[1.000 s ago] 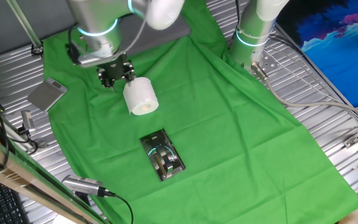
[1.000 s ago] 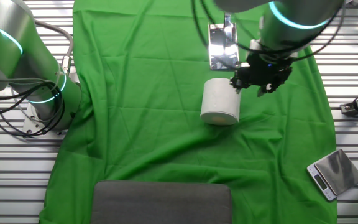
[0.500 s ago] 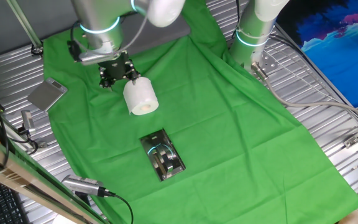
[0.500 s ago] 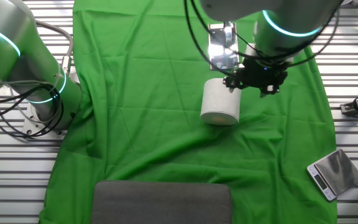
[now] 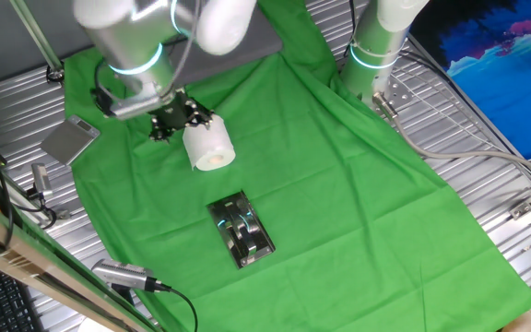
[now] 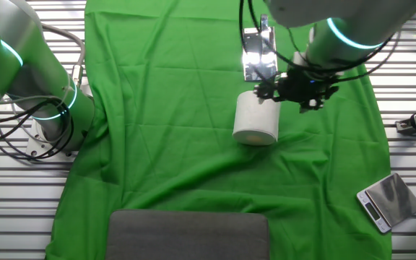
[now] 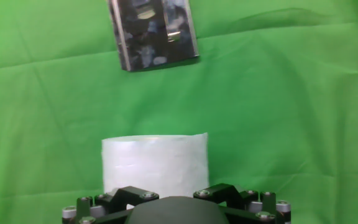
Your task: Put the toilet paper on its holder
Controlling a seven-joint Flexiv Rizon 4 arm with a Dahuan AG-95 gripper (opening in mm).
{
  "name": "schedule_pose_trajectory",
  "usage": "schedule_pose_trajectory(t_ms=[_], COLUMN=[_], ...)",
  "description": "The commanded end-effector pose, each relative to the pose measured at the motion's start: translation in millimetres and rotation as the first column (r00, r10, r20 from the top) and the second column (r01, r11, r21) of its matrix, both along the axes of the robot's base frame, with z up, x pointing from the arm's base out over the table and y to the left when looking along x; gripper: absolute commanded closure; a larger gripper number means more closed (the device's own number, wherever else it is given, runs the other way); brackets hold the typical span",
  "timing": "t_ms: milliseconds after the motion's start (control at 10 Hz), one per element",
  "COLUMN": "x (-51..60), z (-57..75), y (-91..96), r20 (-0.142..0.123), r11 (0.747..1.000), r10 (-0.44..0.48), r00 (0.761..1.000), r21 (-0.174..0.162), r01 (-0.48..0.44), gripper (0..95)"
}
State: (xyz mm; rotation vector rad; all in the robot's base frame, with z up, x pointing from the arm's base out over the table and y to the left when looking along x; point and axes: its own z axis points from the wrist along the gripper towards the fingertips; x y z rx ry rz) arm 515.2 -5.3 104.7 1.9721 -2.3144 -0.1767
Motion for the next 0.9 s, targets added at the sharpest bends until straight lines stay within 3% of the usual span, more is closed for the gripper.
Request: schedule_pose_trajectory(t_ms=[100, 900], x=[-2.7, -16.4], z=[-1.2, -5.8], y=[1.0, -5.0], r20=[-0.001, -0.002], r11=[1.0, 0.996], r10=[0.007, 0.082], r00=[1.0, 0.997], r21=[0.001, -0.025], r01=[-0.007, -0.082], gripper=[0.0, 0.0])
